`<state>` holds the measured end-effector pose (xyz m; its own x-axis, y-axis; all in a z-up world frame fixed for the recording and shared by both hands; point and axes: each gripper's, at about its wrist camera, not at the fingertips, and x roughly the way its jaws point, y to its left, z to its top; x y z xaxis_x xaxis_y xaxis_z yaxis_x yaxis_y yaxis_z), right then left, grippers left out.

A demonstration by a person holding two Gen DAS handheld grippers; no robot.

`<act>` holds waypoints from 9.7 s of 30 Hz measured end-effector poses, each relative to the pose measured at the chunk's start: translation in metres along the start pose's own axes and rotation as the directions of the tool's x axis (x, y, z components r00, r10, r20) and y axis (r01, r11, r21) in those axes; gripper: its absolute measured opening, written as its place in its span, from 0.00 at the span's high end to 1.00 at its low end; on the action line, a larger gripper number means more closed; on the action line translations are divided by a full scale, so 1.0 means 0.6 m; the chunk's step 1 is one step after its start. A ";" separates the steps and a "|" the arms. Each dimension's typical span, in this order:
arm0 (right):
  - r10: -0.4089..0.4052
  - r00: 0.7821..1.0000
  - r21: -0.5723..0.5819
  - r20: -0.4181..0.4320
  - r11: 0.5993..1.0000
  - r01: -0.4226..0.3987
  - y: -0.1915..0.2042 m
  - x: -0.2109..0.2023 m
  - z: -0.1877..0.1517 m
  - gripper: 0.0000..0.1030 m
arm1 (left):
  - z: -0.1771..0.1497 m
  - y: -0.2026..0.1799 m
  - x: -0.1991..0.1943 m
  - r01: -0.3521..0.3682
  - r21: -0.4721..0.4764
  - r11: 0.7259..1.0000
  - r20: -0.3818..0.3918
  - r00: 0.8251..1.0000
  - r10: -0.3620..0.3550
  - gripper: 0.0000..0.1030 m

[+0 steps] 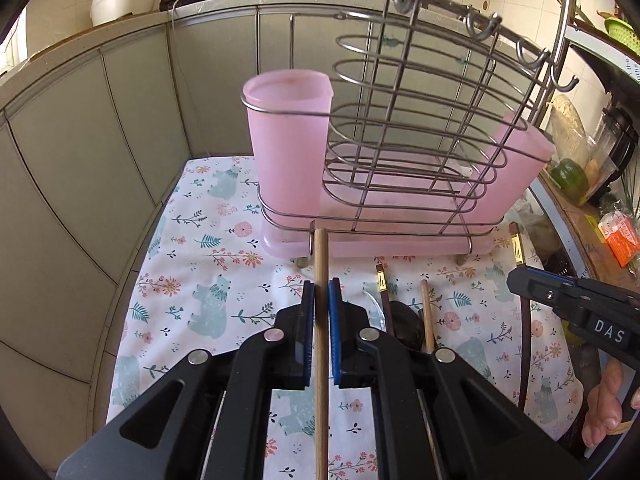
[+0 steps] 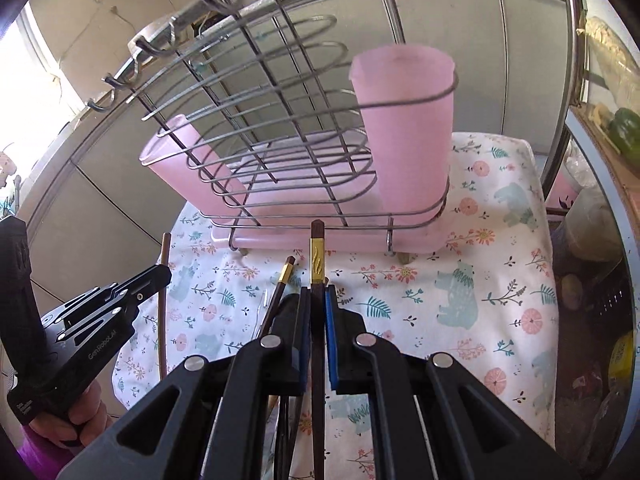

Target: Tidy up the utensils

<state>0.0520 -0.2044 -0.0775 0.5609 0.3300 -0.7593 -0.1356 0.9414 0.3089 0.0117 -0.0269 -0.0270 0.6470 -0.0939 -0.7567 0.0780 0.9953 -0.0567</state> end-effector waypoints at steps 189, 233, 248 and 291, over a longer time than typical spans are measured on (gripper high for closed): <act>0.106 0.986 0.130 -0.128 0.987 -0.089 -0.038 0.094 -0.060 0.76 | -0.014 0.013 0.149 0.347 -0.238 0.907 -0.206 0.895 -0.396 0.81; 0.105 0.984 0.178 -0.142 0.981 -0.079 -0.059 0.116 -0.012 0.93 | 0.018 0.017 0.198 0.100 0.019 0.995 -0.400 0.912 -0.084 0.92; 0.130 0.991 0.112 -0.037 0.986 -0.125 -0.040 0.042 -0.002 0.93 | 0.048 0.019 0.111 0.121 -0.094 0.988 -0.218 0.966 -0.139 0.97; 0.125 0.940 0.020 0.317 0.990 -0.138 -0.030 -0.188 0.050 0.94 | 0.097 0.046 -0.145 0.236 -0.102 0.966 0.186 0.959 -0.215 0.97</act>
<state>0.0156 -0.2608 0.0201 0.7692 0.4056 -0.4939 -0.1956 0.8851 0.4223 0.0017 0.0074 0.0748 0.7443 -0.3081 -0.5925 0.1511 0.9419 -0.2999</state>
